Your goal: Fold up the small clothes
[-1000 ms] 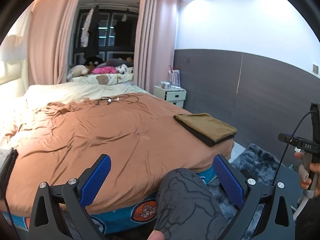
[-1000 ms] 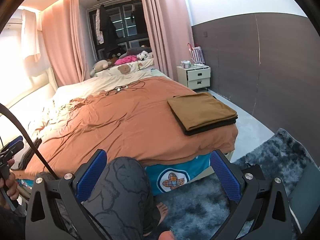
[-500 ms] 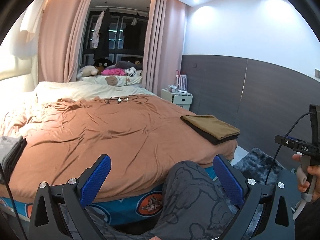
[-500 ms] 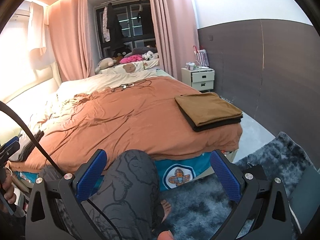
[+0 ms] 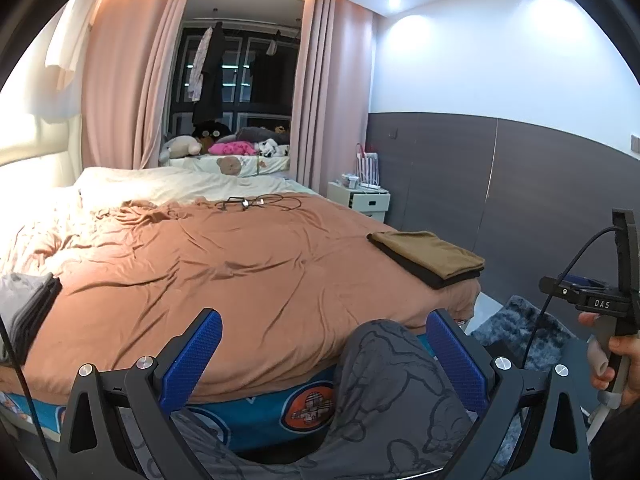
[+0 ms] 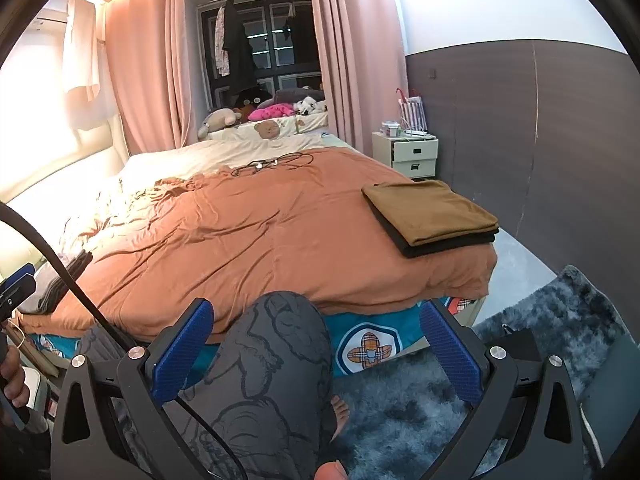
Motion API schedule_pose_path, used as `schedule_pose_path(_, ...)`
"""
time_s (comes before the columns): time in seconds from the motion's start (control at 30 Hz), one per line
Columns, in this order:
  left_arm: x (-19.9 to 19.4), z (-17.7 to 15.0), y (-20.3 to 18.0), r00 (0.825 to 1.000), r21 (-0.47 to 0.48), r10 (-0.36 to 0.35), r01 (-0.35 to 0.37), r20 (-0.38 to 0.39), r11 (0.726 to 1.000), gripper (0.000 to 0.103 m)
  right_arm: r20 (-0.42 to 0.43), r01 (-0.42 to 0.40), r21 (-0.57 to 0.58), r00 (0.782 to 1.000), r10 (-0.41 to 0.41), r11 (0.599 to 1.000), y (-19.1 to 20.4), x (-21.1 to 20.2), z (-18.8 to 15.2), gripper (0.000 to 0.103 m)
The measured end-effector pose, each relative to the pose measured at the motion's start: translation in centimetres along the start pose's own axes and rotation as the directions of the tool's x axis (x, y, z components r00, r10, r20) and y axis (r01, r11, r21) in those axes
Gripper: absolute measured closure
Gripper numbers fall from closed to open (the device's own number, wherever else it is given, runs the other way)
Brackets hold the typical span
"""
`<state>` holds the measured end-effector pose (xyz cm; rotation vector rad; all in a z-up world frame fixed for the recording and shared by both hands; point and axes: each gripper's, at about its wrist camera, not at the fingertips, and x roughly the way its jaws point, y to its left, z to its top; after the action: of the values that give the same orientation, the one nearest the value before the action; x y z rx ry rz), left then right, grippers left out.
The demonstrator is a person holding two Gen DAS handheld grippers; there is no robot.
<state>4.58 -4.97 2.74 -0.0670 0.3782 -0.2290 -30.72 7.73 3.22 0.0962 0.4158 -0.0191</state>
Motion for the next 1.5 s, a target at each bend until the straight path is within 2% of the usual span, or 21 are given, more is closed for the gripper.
schedule_pose_path(1.07,-1.0,-0.3,0.1,1.0,-0.016,0.004,-0.004,0.022,1.0,0.0,0.019,-0.003,0.006,1.0,0.003,1.0,0.8,-0.9,-0.5,0.0)
schedule_pose_path(1.5,-1.3,-0.6,0.0,1.0,-0.016,0.006,-0.006,0.023,1.0,0.0,0.001,-0.008,-0.006,1.0,0.008,1.0,1.3,-0.3,-0.7,0.0)
